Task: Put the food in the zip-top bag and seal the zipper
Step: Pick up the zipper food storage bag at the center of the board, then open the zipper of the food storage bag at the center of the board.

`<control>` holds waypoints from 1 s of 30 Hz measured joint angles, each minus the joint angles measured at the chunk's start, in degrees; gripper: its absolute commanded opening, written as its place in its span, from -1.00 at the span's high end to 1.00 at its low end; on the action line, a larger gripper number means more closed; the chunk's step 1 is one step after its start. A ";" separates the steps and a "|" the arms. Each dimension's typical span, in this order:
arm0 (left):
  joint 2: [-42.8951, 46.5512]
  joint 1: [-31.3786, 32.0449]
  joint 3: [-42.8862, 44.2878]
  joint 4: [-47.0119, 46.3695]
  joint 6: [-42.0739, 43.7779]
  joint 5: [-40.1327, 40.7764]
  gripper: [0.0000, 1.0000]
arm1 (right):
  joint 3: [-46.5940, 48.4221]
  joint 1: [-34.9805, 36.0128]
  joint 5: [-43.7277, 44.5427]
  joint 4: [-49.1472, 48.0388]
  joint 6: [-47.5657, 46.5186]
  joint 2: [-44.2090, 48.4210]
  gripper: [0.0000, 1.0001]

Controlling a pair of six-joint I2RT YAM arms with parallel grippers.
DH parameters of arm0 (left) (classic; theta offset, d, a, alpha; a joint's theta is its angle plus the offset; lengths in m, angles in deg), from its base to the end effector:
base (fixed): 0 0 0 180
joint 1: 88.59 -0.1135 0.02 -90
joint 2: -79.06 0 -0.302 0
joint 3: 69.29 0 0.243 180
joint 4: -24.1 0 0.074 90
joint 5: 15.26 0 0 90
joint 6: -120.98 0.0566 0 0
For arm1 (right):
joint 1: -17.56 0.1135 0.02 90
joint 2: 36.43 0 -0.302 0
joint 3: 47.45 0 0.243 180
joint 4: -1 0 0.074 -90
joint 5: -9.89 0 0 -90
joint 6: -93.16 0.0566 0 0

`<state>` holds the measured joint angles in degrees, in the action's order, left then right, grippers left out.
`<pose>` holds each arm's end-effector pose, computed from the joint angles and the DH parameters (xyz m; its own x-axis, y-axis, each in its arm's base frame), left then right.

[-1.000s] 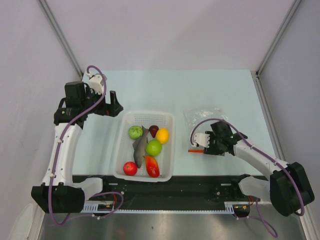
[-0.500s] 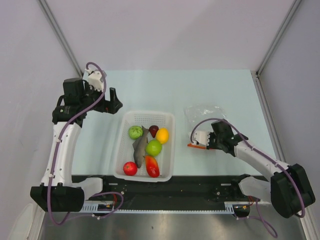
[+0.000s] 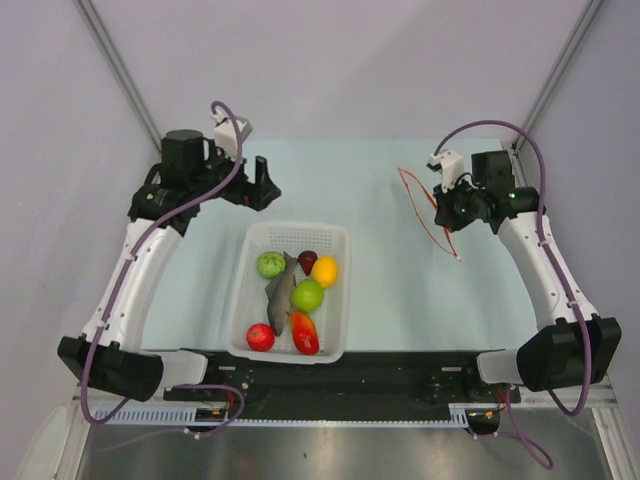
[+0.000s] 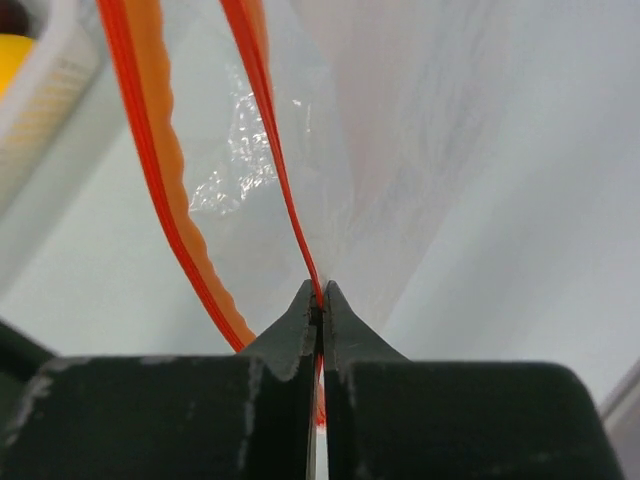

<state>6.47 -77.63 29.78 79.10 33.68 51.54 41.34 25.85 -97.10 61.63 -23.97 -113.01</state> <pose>0.2489 -0.0709 0.4498 -0.4440 0.1301 -0.8865 0.5361 0.8314 -0.1465 0.2672 0.0556 0.3628 -0.5084 -0.5148 -0.6903 -0.6311 0.7682 -0.1081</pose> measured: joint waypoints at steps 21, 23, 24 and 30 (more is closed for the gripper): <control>-16.26 31.43 -1.53 -19.82 -21.18 -0.31 -0.75 | 4.55 8.39 -6.62 7.67 37.38 -2.05 1.00; -17.31 33.22 -1.44 -20.20 -22.18 2.10 -0.71 | 4.55 8.94 -6.29 6.78 39.06 -3.45 1.00; -17.86 33.77 -1.31 -20.24 -22.62 3.08 -0.67 | 4.55 9.35 -6.16 6.43 39.52 -3.82 1.00; -21.64 34.69 0.42 -19.93 -24.55 10.71 -0.09 | 4.57 10.84 -6.16 5.33 41.11 -4.00 1.00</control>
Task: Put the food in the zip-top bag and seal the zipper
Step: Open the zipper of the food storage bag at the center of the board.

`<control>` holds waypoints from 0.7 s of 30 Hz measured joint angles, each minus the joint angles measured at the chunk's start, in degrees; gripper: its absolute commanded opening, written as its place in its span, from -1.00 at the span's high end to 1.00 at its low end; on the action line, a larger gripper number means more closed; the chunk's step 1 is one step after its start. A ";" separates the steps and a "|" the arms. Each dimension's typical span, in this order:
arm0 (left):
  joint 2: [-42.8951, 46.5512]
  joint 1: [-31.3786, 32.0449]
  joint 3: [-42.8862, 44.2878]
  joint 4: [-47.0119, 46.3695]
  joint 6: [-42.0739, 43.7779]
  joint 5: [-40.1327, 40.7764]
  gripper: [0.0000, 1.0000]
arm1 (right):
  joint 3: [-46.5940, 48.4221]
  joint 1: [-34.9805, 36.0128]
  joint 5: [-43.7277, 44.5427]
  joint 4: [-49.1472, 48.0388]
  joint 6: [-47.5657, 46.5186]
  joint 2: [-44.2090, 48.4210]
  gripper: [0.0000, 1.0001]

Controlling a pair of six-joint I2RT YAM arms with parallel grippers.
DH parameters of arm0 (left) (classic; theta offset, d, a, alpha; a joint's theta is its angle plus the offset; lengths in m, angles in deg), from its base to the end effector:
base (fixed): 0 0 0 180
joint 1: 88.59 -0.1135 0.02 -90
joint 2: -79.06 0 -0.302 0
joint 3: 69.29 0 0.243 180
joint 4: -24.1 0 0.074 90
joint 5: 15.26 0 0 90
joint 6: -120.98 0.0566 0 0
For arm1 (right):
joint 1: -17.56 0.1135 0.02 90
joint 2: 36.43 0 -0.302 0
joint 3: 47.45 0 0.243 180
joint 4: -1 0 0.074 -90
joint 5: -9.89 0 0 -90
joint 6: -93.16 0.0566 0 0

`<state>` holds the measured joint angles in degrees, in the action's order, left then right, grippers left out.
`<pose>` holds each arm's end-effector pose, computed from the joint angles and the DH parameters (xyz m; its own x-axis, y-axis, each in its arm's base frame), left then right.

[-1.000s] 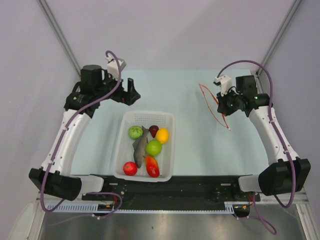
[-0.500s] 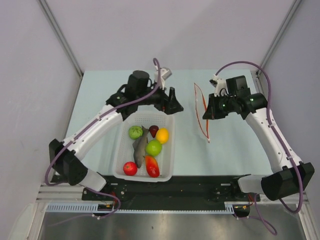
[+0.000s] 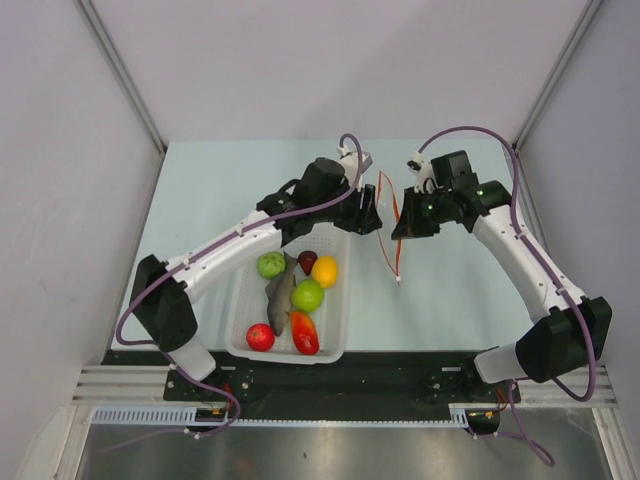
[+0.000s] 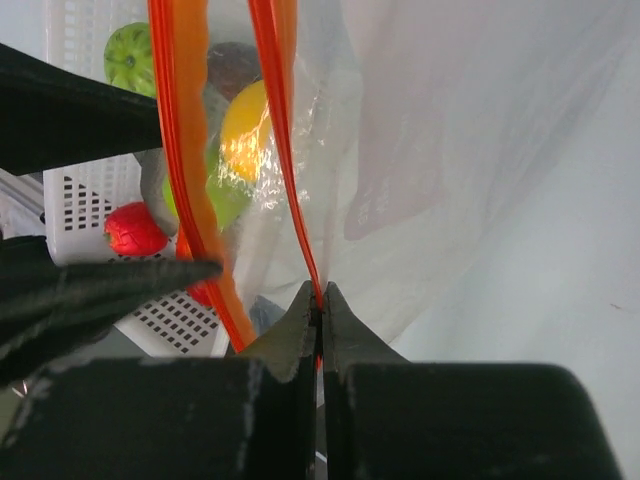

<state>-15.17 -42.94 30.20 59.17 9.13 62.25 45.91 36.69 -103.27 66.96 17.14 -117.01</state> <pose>0.2684 -0.2920 0.3727 -0.6312 0.1259 -0.7653 0.6404 0.6412 -0.4227 0.2602 0.1138 0.3643 -0.8605 -0.0634 -0.5055 -0.3258 0.8313 0.4503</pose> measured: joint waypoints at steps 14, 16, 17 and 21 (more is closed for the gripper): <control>-0.72 -1.11 0.00 0.70 -0.13 -1.81 1.00 | -0.02 -0.13 1.49 -0.48 -1.92 0.81 0.63; -0.72 -1.11 0.00 0.70 -0.13 -3.37 1.00 | -0.07 -0.13 2.51 -1.81 -2.45 1.25 0.34; -0.72 -1.09 0.00 0.70 -0.15 -3.93 1.00 | -0.11 -0.13 2.82 -2.38 -2.27 1.51 0.33; -0.72 -1.09 0.00 0.72 -0.17 -5.64 1.00 | -0.74 -0.09 3.96 -5.81 -3.21 3.69 0.41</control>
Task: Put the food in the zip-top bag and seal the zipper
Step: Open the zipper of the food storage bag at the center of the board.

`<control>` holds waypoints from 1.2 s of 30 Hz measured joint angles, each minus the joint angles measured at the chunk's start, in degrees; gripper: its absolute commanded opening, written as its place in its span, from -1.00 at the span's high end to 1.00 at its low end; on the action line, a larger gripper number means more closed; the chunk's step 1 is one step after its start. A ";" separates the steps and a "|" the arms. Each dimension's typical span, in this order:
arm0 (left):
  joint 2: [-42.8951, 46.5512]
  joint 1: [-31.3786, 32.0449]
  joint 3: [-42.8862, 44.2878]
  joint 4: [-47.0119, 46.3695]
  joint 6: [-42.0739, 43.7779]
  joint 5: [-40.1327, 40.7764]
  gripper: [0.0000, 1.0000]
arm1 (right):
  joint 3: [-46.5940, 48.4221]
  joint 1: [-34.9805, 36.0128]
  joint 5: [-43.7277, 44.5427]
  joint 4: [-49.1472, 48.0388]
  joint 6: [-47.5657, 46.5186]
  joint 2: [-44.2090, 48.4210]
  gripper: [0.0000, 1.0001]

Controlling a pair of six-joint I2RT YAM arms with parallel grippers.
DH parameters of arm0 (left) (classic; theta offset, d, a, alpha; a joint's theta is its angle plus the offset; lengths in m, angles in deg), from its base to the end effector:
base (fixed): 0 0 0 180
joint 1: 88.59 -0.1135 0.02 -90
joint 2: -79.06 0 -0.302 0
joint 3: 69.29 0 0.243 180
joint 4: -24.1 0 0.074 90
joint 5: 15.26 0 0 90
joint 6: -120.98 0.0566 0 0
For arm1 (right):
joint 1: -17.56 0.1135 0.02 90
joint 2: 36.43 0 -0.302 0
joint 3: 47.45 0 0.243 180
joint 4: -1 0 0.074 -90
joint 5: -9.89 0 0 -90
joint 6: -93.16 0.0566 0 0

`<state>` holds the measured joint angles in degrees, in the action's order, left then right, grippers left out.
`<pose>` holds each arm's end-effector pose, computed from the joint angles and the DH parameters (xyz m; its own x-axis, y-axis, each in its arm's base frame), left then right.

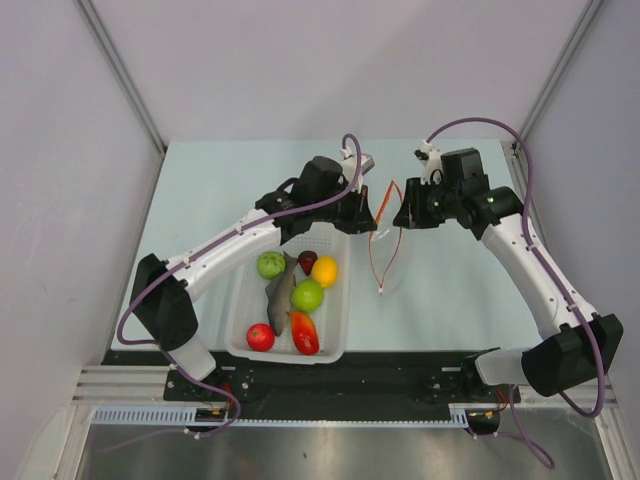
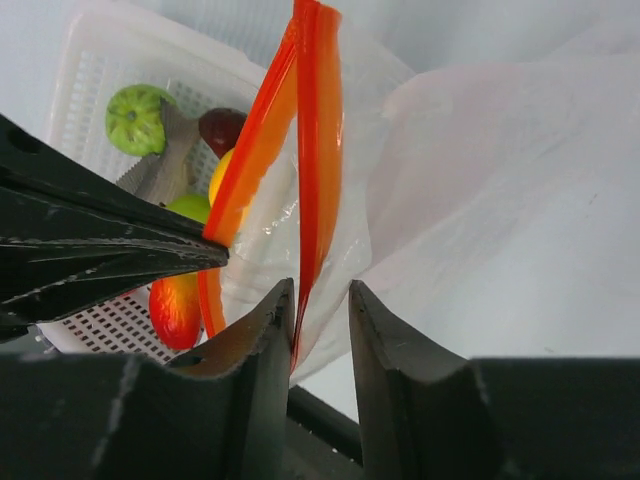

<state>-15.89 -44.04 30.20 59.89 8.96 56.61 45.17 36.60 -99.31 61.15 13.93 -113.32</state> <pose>0.2710 -0.2914 0.3673 -0.6638 0.1534 -0.7320 0.6552 0.5913 -0.4702 0.2552 0.1078 0.3843 -0.7490 -0.0718 -0.6586 -0.3971 0.8444 0.3596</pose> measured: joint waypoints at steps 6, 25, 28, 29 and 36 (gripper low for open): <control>0.00 0.00 0.00 0.00 -0.42 -0.72 1.00 | -1.18 0.39 0.15 -1.81 -1.01 1.14 0.31; 0.00 -0.66 -0.13 -0.92 -4.96 -2.01 1.00 | -10.60 1.38 0.09 -1.92 -2.25 4.48 1.00; 0.13 -1.53 -0.37 -0.35 -3.41 -1.03 1.00 | -10.23 0.26 -0.98 1.14 -4.17 4.55 1.00; 0.26 -1.77 -0.46 0.22 -2.34 -0.15 1.00 | -9.68 -0.90 -1.79 2.91 -5.20 4.55 1.00; 3.76 -2.89 -0.39 9.51 11.28 6.12 1.00 | -2.12 -11.34 -9.84 15.93 -15.32 6.69 1.00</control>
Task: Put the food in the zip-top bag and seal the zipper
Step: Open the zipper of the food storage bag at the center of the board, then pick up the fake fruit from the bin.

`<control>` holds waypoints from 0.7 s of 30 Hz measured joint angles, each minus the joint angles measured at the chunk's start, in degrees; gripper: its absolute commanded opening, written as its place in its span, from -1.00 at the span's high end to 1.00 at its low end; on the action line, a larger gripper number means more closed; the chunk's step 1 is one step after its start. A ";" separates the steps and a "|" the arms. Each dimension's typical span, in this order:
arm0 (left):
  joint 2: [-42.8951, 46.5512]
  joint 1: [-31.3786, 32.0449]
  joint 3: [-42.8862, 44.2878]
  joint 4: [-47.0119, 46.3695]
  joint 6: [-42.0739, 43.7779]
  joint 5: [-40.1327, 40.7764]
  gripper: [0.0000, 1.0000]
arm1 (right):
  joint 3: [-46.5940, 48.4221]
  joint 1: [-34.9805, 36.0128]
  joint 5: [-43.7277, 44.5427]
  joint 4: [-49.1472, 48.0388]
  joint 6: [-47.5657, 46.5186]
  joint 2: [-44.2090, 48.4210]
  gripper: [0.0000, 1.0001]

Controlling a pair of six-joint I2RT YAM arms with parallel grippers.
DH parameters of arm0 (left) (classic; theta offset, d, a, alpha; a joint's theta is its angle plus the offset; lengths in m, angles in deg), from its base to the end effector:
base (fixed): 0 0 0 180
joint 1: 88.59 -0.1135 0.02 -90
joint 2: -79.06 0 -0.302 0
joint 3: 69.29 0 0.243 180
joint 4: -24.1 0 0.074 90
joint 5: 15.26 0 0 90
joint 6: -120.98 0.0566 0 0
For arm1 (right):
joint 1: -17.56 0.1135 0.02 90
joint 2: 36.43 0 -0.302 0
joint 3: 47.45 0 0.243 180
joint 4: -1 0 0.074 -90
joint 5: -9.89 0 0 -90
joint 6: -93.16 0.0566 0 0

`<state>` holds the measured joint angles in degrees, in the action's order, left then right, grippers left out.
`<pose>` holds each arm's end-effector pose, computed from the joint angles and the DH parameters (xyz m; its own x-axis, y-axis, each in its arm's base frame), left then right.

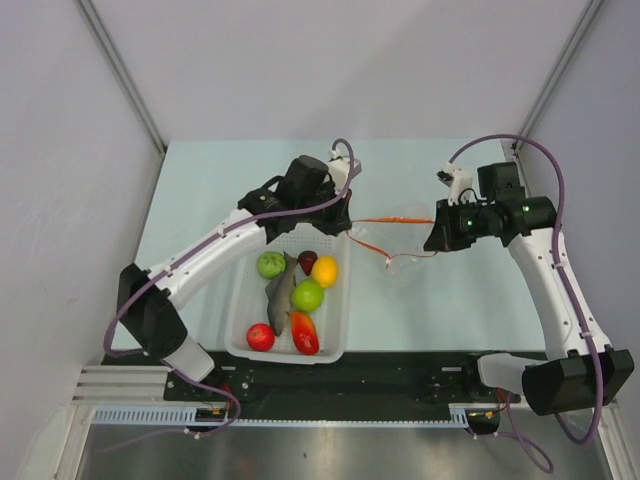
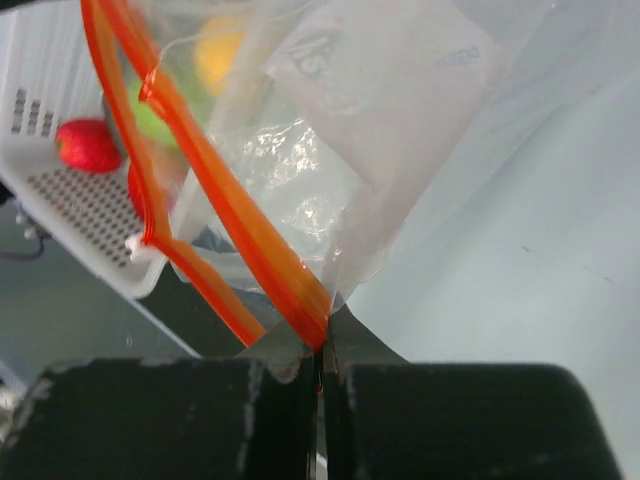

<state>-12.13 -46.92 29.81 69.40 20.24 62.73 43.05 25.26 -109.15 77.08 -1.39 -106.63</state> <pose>0.2684 -0.2546 0.3703 -0.5898 0.2810 -0.7571 0.6757 0.6851 -0.2722 0.2094 0.0560 0.3798 -0.7861 -0.1763 -0.5924 -0.4514 0.8184 0.3555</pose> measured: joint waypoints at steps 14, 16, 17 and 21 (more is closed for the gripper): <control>1.07 0.35 1.70 15.10 11.93 -4.55 1.00 | -1.86 5.60 -2.10 2.93 -4.04 -7.85 0.77; -0.81 -0.04 1.70 16.26 11.91 -5.25 1.00 | -2.36 6.19 -1.75 2.43 -3.54 -9.05 0.78; -1.36 -0.28 1.70 16.48 11.85 -5.46 1.00 | -2.45 6.34 -1.57 2.16 -3.23 -9.38 0.78; -2.29 -2.51 1.70 16.61 11.43 -7.54 0.66 | -2.47 6.38 -1.20 1.01 -2.58 -9.35 1.00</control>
<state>-14.43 -49.43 31.51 86.01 31.67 55.19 40.58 31.64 -110.35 78.09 -3.97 -115.98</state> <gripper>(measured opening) 0.010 0.037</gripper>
